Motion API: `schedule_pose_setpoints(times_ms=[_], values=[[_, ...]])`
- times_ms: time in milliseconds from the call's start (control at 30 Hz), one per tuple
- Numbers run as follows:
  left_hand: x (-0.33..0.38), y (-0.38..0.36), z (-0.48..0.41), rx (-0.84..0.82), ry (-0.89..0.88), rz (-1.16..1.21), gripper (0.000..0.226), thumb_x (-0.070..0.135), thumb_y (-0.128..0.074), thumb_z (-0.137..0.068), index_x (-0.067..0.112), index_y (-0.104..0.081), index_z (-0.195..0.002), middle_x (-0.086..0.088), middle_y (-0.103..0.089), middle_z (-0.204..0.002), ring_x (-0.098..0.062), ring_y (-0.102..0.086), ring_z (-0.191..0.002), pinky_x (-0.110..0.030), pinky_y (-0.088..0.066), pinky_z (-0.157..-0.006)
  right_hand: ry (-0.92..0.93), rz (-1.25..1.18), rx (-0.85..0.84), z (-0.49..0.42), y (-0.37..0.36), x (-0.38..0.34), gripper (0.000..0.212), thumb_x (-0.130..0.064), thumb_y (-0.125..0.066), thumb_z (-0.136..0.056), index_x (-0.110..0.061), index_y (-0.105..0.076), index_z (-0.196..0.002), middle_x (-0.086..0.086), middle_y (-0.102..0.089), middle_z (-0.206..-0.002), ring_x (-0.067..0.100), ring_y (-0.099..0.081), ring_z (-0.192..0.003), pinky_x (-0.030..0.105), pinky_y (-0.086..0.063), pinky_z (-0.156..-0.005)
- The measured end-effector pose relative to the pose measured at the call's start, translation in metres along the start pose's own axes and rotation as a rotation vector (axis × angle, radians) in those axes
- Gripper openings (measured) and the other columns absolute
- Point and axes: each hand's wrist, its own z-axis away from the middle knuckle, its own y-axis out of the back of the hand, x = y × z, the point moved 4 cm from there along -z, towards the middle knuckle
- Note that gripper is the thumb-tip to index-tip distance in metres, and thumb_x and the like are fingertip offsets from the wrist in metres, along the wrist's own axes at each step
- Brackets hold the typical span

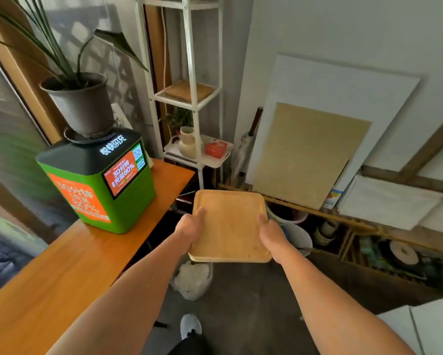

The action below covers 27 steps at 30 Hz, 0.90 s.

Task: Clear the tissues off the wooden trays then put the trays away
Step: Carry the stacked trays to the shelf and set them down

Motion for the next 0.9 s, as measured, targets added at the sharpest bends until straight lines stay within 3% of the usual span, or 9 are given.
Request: schedule_pose_setpoints(times_ms=[167,333,433,567,667,767,900], values=[[0.065,-0.01,-0.07,0.004,-0.066,-0.028,0.07,0.061,-0.035,-0.095,0.006,-0.044,-0.139,-0.008,-0.057,-0.122,-0.027,-0.055,-0.107,-0.041,-0.045,-0.093,0.062,0.009,0.05,-0.077,0.017,-0.052,0.07,-0.056,-0.024,-0.1,-0.005,-0.041,-0.144,0.016,-0.051,-0.139,0.035,-0.051,-0.122,0.046,-0.041,-0.102],[0.147,0.001,-0.141,0.047,-0.098,-0.065,0.073,0.062,-0.034,-0.095,0.004,-0.045,-0.139,-0.009,-0.055,-0.118,-0.027,-0.054,-0.103,-0.037,-0.042,-0.086,0.116,-0.028,0.077,-0.156,0.026,-0.127,0.069,-0.054,-0.026,-0.101,-0.002,-0.04,-0.144,0.017,-0.048,-0.142,0.034,-0.048,-0.126,0.042,-0.038,-0.101],[0.195,0.009,-0.179,0.072,-0.121,-0.049,0.071,0.061,-0.036,-0.095,0.006,-0.046,-0.139,-0.01,-0.058,-0.124,-0.03,-0.056,-0.11,-0.038,-0.045,-0.089,0.112,-0.04,0.065,-0.199,0.032,-0.17,0.068,-0.054,-0.027,-0.101,-0.002,-0.044,-0.14,0.017,-0.054,-0.133,0.033,-0.053,-0.117,0.04,-0.043,-0.096],[0.256,0.013,-0.224,0.107,-0.159,-0.049,0.07,0.06,-0.039,-0.095,0.006,-0.046,-0.138,-0.01,-0.059,-0.119,-0.029,-0.057,-0.102,-0.037,-0.046,-0.083,0.108,-0.107,-0.024,-0.26,0.039,-0.219,0.065,-0.057,-0.028,-0.099,-0.006,-0.05,-0.135,0.01,-0.059,-0.115,0.03,-0.059,-0.102,0.048,-0.049,-0.095],[0.3,0.013,-0.262,0.161,-0.163,-0.002,0.072,0.06,-0.041,-0.094,0.007,-0.043,-0.142,-0.012,-0.058,-0.128,-0.03,-0.058,-0.111,-0.038,-0.047,-0.088,0.123,-0.09,-0.097,-0.316,0.049,-0.263,0.068,-0.059,-0.028,-0.099,-0.008,-0.046,-0.141,0.012,-0.059,-0.126,0.032,-0.06,-0.108,0.047,-0.05,-0.094],[0.345,0.01,-0.305,0.207,-0.145,0.024,0.072,0.06,-0.04,-0.094,0.005,-0.044,-0.14,-0.009,-0.058,-0.123,-0.028,-0.057,-0.107,-0.039,-0.048,-0.086,0.192,-0.008,-0.093,-0.385,0.06,-0.315,0.07,-0.058,-0.027,-0.099,-0.006,-0.045,-0.142,0.015,-0.054,-0.137,0.035,-0.055,-0.119,0.048,-0.045,-0.101],[0.403,0.01,-0.366,0.325,-0.143,0.066,0.074,0.062,-0.039,-0.093,0.003,-0.046,-0.137,-0.016,-0.058,-0.127,-0.033,-0.056,-0.113,-0.044,-0.047,-0.096,0.33,0.059,-0.089,-0.477,0.063,-0.383,0.065,-0.055,-0.028,-0.1,-0.006,-0.051,-0.136,0.016,-0.057,-0.133,0.032,-0.056,-0.114,0.033,-0.04,-0.086]])
